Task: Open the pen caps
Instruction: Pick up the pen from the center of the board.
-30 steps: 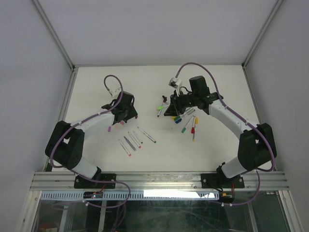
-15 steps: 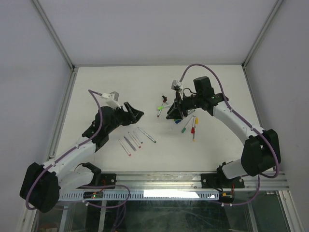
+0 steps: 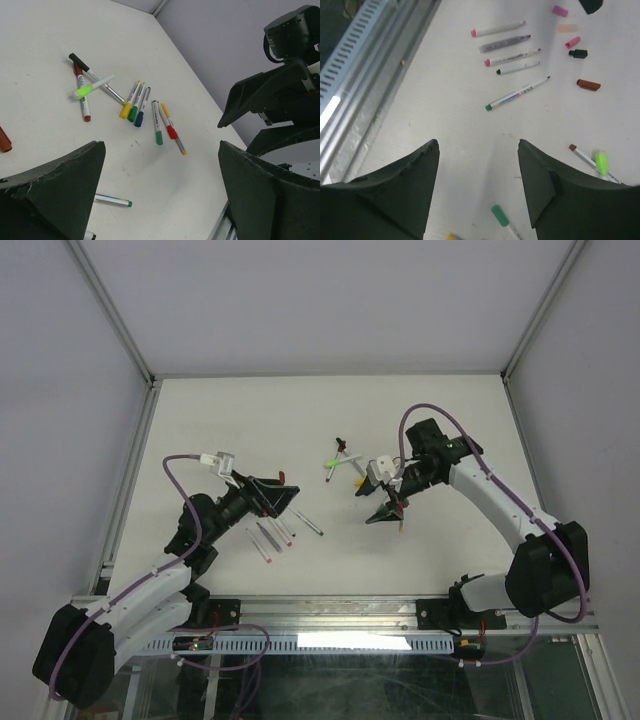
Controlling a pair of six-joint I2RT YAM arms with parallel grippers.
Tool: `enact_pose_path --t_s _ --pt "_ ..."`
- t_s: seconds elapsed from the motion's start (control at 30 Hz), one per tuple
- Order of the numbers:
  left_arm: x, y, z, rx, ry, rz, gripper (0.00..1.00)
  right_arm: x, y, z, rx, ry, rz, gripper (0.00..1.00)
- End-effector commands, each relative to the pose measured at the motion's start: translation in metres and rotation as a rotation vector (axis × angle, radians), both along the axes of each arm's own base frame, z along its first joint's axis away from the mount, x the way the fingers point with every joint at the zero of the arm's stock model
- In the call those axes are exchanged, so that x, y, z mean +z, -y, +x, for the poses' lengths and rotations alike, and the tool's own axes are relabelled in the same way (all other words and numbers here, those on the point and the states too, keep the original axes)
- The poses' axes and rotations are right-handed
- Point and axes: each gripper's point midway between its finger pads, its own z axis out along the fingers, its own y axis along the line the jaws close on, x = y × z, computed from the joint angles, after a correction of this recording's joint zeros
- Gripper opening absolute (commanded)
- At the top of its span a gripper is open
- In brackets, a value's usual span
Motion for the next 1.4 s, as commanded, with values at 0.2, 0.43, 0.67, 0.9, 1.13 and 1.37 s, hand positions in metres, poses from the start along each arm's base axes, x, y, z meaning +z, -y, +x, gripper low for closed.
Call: enact_pose_path --t_s 0.2,0.43,0.67,0.9,1.13,1.37 --pt "0.011 -0.01 0.018 0.106 0.088 0.026 0.99 -0.031 0.027 0.047 0.099 0.299 -0.258 0.64" --pt "0.007 -0.003 0.028 0.156 0.121 0.045 0.99 -0.058 0.039 0.072 0.119 0.306 -0.384 0.61" --pt "-0.005 0.019 0.027 0.189 0.125 0.118 0.99 -0.085 0.048 0.086 0.094 0.254 -0.421 0.57" --pt "-0.005 0.015 0.021 0.222 0.13 0.1 0.99 -0.107 0.052 0.084 0.092 0.227 -0.451 0.55" --pt "-0.006 0.018 0.021 0.222 0.126 0.109 0.99 -0.118 0.058 0.096 0.062 0.244 -0.504 0.54" --pt "-0.006 0.019 0.021 0.22 0.125 0.111 0.99 -0.139 0.074 0.107 0.033 0.246 -0.619 0.48"
